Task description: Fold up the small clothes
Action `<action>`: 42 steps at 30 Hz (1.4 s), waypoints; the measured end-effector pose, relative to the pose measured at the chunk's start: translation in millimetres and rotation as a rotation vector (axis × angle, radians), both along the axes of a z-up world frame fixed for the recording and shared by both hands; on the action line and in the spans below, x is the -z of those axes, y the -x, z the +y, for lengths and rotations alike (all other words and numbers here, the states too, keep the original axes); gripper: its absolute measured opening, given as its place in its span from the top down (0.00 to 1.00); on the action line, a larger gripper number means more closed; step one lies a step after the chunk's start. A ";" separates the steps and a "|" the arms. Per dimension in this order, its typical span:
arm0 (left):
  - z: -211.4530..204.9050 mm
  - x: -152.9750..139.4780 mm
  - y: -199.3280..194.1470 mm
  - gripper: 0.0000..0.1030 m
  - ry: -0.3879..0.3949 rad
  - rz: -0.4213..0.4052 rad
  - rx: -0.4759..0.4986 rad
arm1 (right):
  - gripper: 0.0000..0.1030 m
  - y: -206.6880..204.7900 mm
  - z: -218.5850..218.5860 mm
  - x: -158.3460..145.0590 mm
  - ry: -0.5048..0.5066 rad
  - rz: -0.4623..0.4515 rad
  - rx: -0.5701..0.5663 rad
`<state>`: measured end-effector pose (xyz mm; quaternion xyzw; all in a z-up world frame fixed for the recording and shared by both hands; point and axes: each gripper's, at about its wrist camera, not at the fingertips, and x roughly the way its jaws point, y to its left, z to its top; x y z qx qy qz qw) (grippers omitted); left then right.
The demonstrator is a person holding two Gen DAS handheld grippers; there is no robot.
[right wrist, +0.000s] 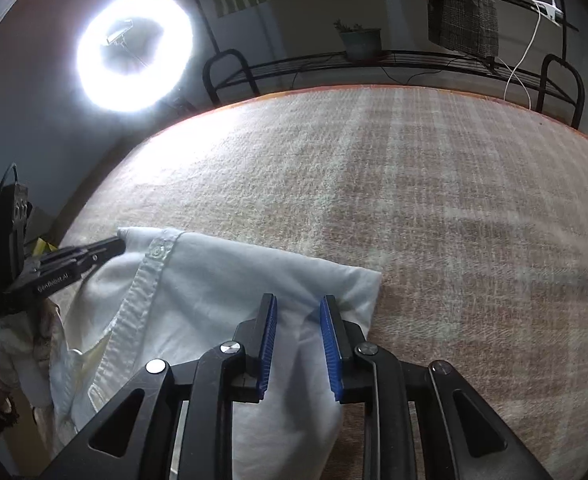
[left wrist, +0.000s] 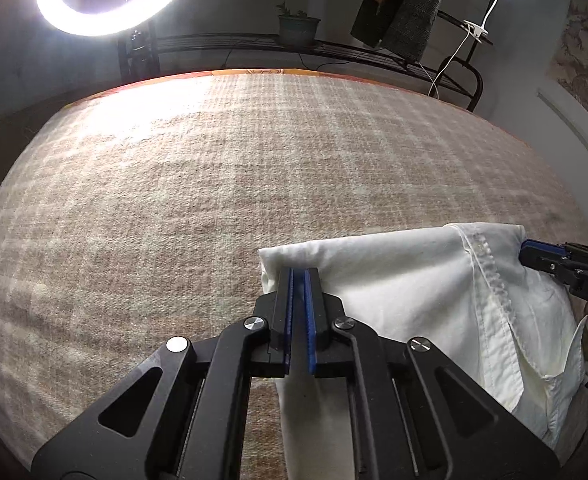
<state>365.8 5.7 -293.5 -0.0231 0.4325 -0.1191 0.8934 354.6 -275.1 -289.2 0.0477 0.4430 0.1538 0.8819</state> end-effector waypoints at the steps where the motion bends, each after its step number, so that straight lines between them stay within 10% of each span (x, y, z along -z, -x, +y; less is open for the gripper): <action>1: 0.2 -1.2 0.6 0.93 -0.006 0.000 -0.006 | 0.80 0.3 0.7 -1.1 0.025 0.001 0.001; 14: 36.8 -76.9 42.3 0.93 -0.006 -0.060 -0.047 | 0.66 59.4 -30.9 -59.9 0.021 -0.057 0.069; 22: 46.1 -128.7 57.3 0.86 0.059 -0.077 -0.043 | 0.29 98.4 -32.8 -96.8 -0.015 -0.166 0.103; 24: 49.9 -125.2 62.2 0.68 0.112 -0.052 -0.061 | 0.21 104.2 -37.2 -98.4 -0.045 -0.175 0.121; 42: 54.1 -7.8 76.6 0.68 0.395 0.281 -0.121 | 0.35 85.6 -56.9 -5.9 -0.347 0.124 0.159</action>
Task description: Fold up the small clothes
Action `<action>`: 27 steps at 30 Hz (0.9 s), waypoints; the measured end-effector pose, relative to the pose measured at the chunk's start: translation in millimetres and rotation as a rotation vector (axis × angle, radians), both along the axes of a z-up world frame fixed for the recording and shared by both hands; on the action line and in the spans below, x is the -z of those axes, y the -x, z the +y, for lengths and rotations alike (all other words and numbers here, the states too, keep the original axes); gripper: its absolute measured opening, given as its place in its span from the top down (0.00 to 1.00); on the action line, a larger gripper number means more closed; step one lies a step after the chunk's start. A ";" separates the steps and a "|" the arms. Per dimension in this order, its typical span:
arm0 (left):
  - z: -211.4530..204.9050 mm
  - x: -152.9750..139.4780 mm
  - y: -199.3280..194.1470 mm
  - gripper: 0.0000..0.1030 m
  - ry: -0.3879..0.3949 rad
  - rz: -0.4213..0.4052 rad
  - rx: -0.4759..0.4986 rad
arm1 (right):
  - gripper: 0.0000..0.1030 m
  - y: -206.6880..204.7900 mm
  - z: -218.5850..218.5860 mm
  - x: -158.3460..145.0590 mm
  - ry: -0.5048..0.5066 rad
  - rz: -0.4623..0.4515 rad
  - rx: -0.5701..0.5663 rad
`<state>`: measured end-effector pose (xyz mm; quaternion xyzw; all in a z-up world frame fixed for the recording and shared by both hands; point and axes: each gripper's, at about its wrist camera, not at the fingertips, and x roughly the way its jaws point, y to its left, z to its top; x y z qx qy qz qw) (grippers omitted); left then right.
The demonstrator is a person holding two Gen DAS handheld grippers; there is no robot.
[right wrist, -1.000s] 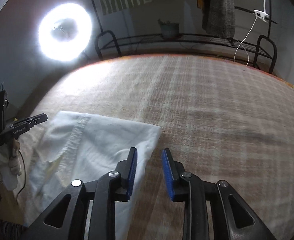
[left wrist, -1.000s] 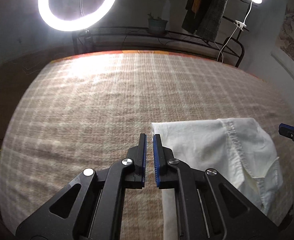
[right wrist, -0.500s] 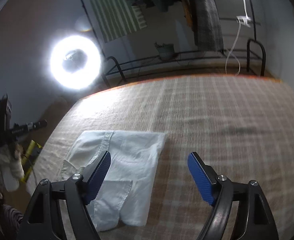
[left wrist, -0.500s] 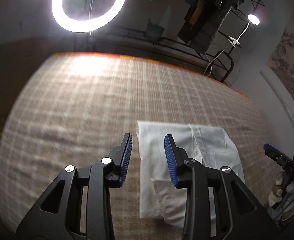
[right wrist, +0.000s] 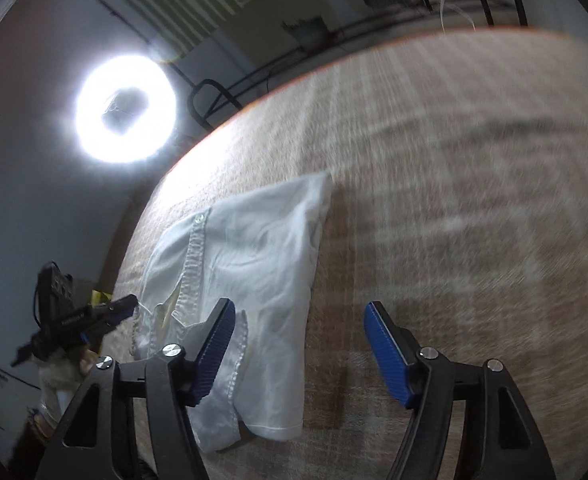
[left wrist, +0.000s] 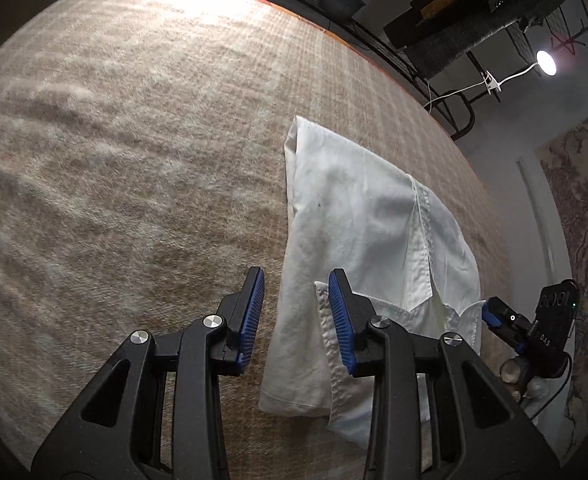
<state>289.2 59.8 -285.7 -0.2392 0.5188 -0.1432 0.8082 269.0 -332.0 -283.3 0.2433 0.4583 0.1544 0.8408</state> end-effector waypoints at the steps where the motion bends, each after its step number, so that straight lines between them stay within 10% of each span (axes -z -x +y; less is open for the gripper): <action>1: -0.5 1.9 -0.6 0.68 0.006 0.004 0.000 | 0.36 -1.3 0.1 3.7 -0.013 0.009 0.003; 10: 4.6 15.3 2.9 0.68 0.043 0.037 0.014 | 0.43 -6.6 5.1 25.0 -0.111 0.029 0.027; 15: -8.2 8.9 5.3 0.86 -0.020 -0.005 0.033 | 0.69 -9.9 10.2 31.1 -0.143 0.048 0.003; 21: -46.4 -23.5 24.6 0.95 -0.247 -0.173 0.094 | 0.85 -5.4 38.0 8.3 0.036 -0.009 -0.045; 27: -65.9 -51.8 45.7 0.96 -0.316 -0.280 0.125 | 0.88 8.1 61.5 -25.4 0.181 -0.099 -0.096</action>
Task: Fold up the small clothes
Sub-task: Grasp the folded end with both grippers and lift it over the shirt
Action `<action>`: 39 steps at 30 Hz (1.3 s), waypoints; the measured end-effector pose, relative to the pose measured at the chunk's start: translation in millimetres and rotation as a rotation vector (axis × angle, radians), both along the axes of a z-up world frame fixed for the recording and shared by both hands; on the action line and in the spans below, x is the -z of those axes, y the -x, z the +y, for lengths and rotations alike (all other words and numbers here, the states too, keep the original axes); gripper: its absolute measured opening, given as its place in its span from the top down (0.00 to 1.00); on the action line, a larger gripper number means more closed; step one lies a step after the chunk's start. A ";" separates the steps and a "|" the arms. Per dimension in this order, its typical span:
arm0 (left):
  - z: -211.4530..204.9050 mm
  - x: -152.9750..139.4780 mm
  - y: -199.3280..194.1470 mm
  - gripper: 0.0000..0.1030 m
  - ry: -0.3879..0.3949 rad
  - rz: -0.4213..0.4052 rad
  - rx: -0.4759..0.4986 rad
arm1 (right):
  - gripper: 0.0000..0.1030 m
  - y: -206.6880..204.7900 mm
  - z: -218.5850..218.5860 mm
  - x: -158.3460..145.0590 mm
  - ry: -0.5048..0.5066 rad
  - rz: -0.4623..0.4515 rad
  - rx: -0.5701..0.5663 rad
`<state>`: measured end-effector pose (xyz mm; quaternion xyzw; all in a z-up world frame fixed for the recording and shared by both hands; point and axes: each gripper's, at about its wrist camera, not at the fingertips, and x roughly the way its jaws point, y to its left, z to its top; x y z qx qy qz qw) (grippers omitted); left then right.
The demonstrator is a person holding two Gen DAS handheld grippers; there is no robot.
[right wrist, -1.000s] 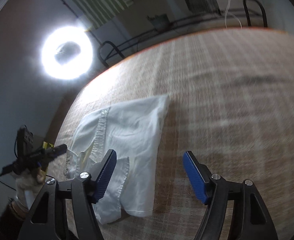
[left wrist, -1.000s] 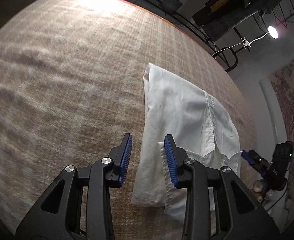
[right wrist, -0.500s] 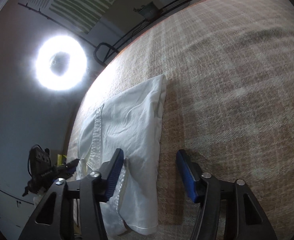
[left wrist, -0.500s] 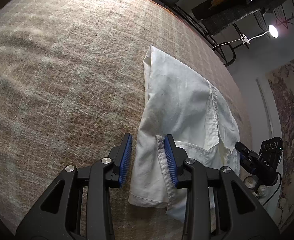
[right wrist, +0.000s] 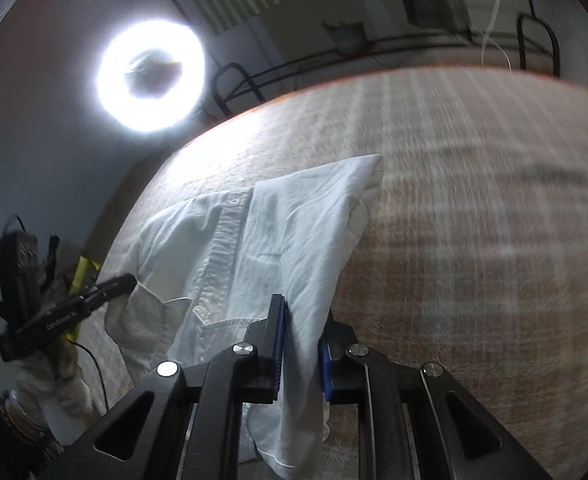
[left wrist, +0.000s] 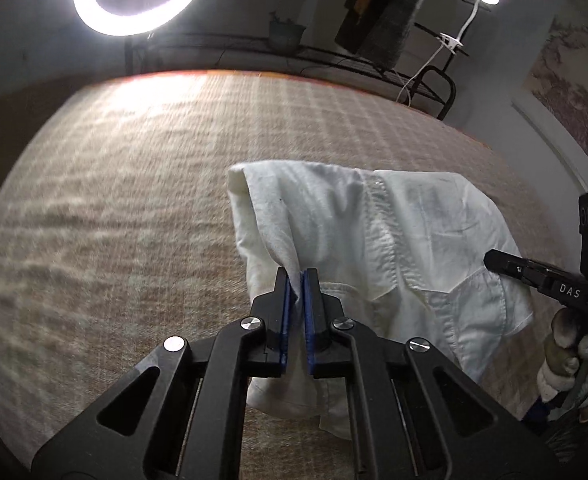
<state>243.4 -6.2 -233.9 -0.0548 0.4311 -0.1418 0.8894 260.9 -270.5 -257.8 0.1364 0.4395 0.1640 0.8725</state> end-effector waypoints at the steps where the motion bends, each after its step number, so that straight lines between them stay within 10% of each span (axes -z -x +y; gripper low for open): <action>1: -3.6 -4.1 3.6 0.96 -0.007 -0.015 0.009 | 0.88 1.0 2.4 -3.0 0.008 -0.008 -0.006; 18: -108.5 -33.2 0.3 0.97 -0.039 -0.129 0.211 | 0.90 8.6 -56.3 -46.4 0.061 -0.107 0.041; 39: -347.1 -46.8 -168.2 0.97 -0.020 -0.244 0.310 | 0.90 -82.6 -245.7 -84.5 0.193 -0.259 0.310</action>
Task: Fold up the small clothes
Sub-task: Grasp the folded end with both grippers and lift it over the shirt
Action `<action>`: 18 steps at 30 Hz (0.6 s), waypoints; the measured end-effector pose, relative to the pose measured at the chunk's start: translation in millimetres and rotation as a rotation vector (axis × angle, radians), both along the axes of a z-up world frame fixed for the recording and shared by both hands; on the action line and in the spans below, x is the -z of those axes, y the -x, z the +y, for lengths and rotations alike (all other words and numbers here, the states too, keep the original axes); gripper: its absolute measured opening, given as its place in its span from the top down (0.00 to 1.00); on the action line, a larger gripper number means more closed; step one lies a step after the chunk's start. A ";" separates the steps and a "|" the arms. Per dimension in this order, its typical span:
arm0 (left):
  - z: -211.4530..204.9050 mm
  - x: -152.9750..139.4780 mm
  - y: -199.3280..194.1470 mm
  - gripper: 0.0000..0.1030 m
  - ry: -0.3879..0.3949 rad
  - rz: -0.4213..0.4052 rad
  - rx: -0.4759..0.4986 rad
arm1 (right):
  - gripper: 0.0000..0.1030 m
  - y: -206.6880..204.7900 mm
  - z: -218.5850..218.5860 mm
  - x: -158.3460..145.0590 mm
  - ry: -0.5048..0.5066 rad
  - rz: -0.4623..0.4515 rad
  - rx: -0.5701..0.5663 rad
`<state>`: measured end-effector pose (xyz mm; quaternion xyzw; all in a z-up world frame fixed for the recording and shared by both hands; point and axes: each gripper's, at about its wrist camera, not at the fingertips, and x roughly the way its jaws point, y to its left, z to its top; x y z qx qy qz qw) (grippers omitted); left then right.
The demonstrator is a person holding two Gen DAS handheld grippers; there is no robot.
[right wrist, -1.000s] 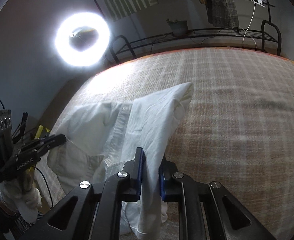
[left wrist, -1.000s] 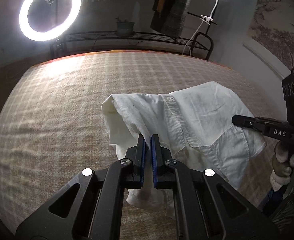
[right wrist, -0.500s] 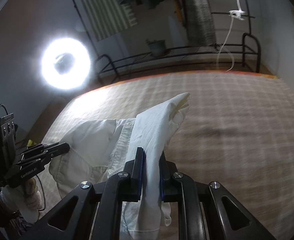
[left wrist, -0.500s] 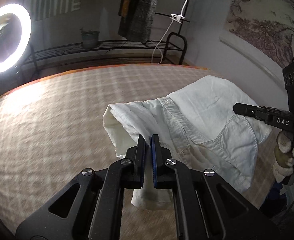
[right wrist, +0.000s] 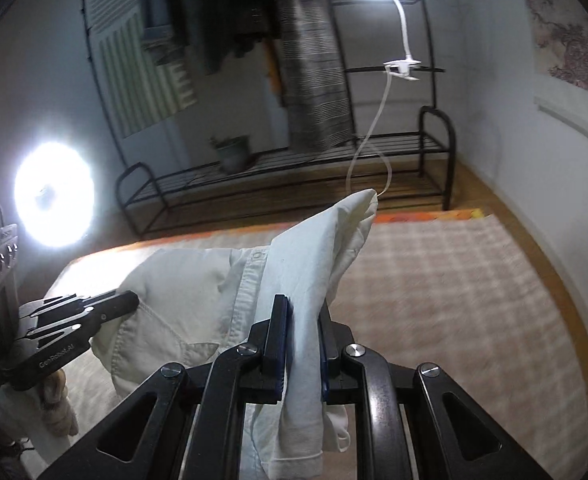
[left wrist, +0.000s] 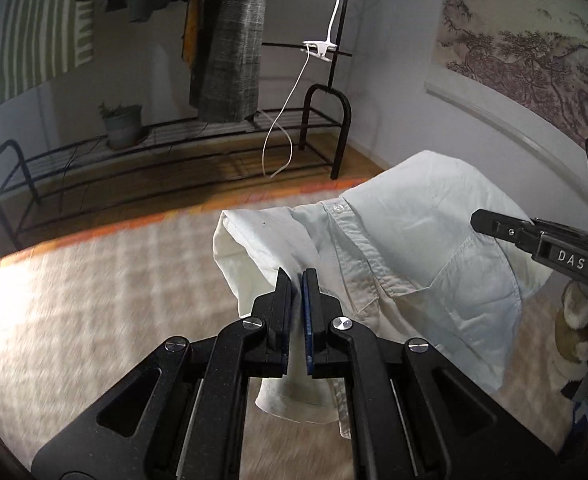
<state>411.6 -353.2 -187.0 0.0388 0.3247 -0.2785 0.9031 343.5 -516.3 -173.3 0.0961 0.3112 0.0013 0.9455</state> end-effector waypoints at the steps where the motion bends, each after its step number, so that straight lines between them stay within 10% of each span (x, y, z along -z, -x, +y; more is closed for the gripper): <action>1: -7.1 2.0 -5.3 0.97 0.001 -0.001 -0.001 | 0.90 -5.6 -7.2 0.9 0.002 -0.005 0.012; 18: -47.0 60.3 -38.3 0.97 -0.091 0.143 -0.037 | 0.82 -59.0 -75.3 64.7 0.086 0.152 0.155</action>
